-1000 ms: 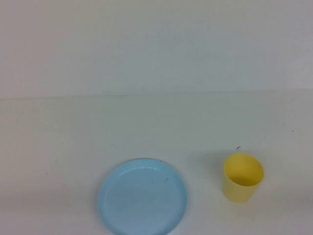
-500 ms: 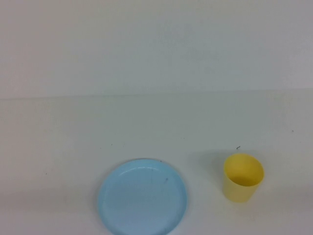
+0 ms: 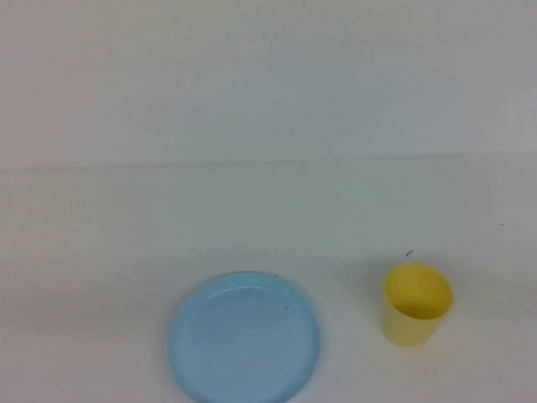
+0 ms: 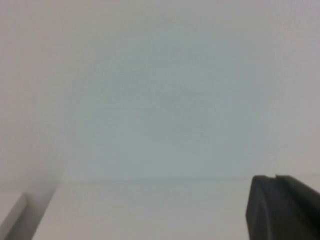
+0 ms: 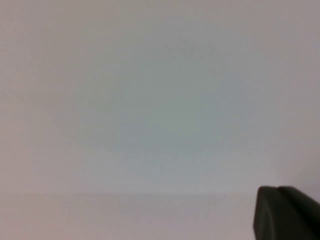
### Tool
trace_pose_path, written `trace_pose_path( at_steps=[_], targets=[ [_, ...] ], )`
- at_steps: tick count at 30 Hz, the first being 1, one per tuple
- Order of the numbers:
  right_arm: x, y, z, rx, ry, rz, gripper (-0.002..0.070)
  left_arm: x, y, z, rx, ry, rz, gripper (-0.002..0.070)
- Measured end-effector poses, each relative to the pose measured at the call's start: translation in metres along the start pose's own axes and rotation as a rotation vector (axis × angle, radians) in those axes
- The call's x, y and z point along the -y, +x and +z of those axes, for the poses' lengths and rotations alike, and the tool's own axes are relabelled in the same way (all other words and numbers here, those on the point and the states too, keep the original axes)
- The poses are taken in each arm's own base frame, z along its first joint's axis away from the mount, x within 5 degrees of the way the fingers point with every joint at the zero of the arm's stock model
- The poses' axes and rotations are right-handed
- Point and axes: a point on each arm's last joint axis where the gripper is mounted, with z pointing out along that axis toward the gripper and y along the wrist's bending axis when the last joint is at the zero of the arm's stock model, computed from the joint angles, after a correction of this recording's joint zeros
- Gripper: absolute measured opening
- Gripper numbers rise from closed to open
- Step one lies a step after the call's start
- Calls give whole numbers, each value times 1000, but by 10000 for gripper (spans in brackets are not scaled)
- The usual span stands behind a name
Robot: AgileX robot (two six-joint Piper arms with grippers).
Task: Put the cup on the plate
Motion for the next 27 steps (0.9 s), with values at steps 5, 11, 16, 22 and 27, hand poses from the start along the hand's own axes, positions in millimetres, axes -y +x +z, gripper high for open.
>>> trace_pose_path(
  at_steps=[5,11,16,22,27],
  targets=[
    [0,-17,17,-254,-17,49,0,1,-16,25,-211,6,-28,0],
    [-19,-19,51,-629,-234,31,0,4,-20,61,-468,22,-66,130],
    [-35,-11,78,-860,-457,-13,0,14,-17,99,-662,123,-81,387],
    [-45,0,97,-967,-577,-8,0,32,-3,146,-869,341,-120,501],
    [-46,3,99,-988,-599,-14,0,62,24,176,-1069,529,-88,494]
  ],
)
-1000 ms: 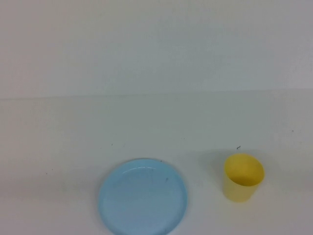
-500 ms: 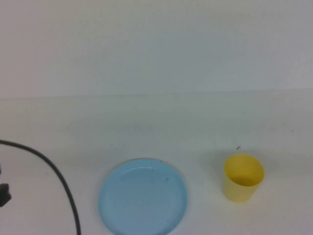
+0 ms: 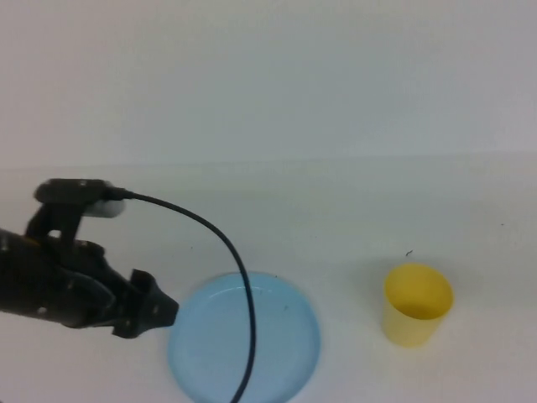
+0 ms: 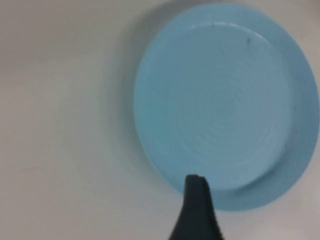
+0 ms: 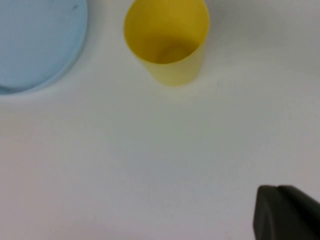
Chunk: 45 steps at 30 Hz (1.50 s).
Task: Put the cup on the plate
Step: Pick up the plate from the table
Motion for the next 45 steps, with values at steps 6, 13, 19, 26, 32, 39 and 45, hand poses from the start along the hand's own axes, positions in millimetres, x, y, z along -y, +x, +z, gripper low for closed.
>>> trace_pose_path(
  at_steps=[6,13,19,26,32,39,45],
  targets=[
    [-2,1,-1,-21,-24,-50,0,11,-11,32,-120,-58,75,492],
    [-4,1,-1,-19,-41,-73,0,3,-25,50,-167,-160,90,455],
    [-3,1,-1,-17,-31,-110,0,-4,-34,68,-193,-161,81,363],
    [-2,0,-1,-6,-23,-90,0,-14,-32,94,-246,-169,67,353],
    [-3,1,-1,-20,-32,-75,0,-19,-33,105,-227,-182,74,353],
    [-3,2,-1,-25,-36,-73,0,-24,-28,117,-265,-180,72,354],
    [-4,2,-1,-31,-40,-73,0,-28,-25,126,-289,-180,65,353]
  ],
)
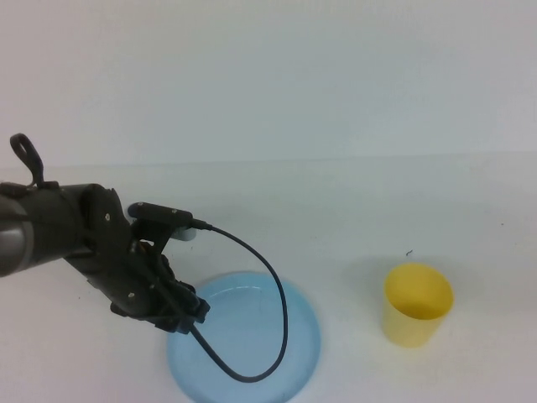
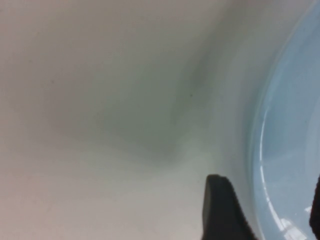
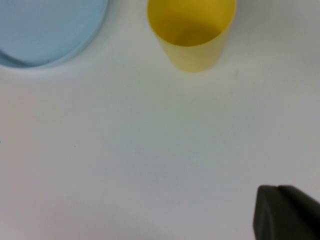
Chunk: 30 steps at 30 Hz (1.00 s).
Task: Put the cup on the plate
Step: Pick up the plate from the table
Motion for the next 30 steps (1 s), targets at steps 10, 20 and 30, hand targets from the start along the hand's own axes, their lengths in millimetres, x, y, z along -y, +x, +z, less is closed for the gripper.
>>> trace_pose_path(
  at_steps=[10,20,30],
  targets=[
    [0,0,0,1,-1,1,0,-2,3,12,-41,7,2,353],
    [0,0,0,1,-1,1,0,-1,2,13,-39,14,-7,216],
    [0,0,0,1,-1,1,0,-2,0,14,-16,3,46,15]
  ],
)
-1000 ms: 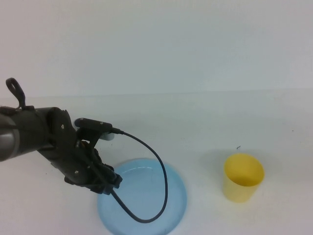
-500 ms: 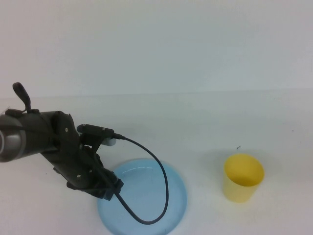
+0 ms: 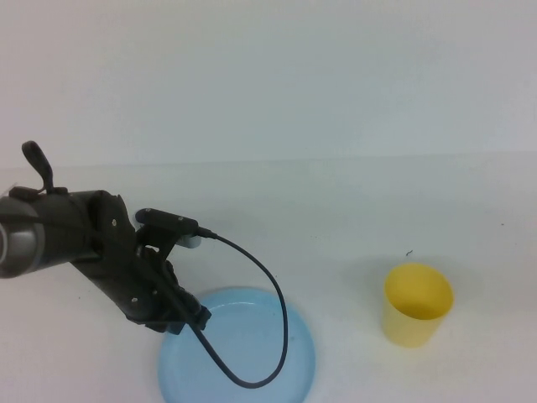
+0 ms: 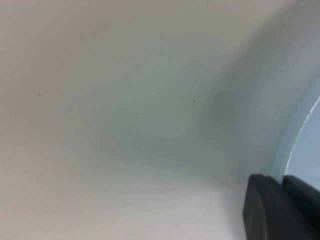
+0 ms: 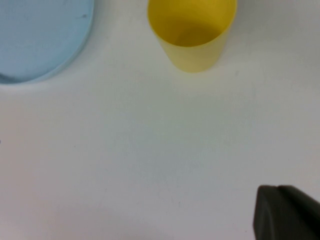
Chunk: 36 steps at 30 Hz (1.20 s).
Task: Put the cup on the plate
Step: Pick up the plate from the table, then place the plate on the center of the table
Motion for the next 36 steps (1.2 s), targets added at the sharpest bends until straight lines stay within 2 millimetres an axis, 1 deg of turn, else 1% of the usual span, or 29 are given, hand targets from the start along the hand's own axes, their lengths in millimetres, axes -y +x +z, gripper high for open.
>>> trace_pose_path(
  at_steps=[5,10,15,21,24,31,34,36],
  targets=[
    [0,0,0,0,0,0,0,0,-2,-2,4,1,2,13],
    [0,0,0,0,0,0,0,2,-15,-11,28,18,-1,10],
    [0,0,0,0,0,0,0,7,-31,-24,66,72,12,6],
    [0,0,0,0,0,0,0,15,-41,-31,126,160,29,4],
    [0,0,0,0,0,0,0,18,-43,-28,149,201,24,4],
    [1,-2,0,22,7,5,0,17,-45,-8,129,235,-10,4],
    [-1,-3,0,31,-6,46,0,18,-45,-2,124,252,-18,4],
    [-1,-3,0,37,-15,67,0,17,-45,-1,123,252,-14,4]
  ],
)
